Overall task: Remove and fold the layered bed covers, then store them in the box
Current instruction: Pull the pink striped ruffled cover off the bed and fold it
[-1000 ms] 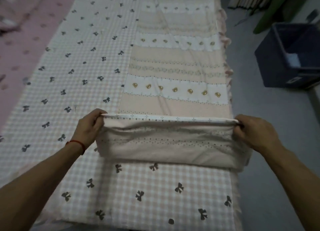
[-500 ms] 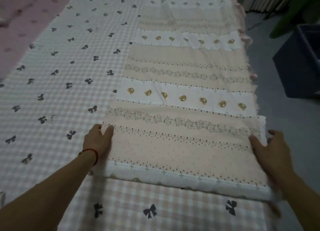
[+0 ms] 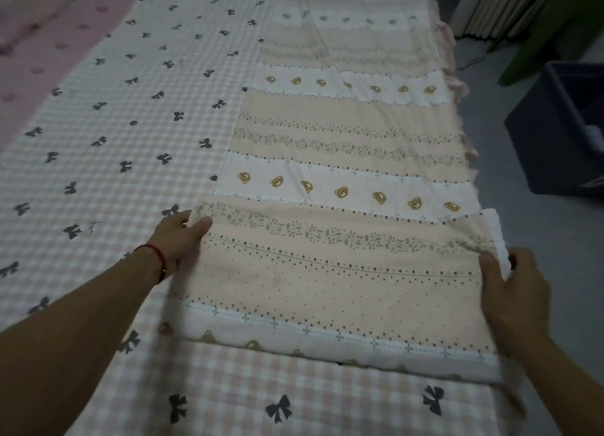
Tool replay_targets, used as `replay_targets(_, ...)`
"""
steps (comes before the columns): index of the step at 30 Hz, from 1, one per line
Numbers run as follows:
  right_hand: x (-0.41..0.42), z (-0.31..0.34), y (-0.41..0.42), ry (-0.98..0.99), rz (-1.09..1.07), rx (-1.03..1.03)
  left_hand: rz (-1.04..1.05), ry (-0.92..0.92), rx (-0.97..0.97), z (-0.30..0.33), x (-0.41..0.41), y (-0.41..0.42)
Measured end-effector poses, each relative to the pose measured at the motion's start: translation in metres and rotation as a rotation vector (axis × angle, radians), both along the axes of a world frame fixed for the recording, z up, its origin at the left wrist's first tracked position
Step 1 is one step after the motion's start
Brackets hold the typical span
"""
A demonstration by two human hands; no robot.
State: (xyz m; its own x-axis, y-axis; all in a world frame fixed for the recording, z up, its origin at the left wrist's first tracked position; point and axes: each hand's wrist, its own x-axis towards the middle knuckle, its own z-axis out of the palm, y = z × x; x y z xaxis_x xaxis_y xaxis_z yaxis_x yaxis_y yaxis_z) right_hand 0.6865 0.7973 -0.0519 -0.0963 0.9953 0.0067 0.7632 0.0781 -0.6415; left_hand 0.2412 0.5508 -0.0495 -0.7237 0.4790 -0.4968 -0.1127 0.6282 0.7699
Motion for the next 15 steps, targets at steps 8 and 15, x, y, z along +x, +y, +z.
replay_targets(8, -0.002, -0.02, 0.001, -0.143, 0.018, -0.009, 0.045, 0.3, -0.149, -0.016, 0.023, 0.007)
replay_targets(15, -0.039, -0.047, -0.002, -0.593, 0.528, 0.083, -0.656, 1.002, -0.451, -0.04, 0.046, 0.038)
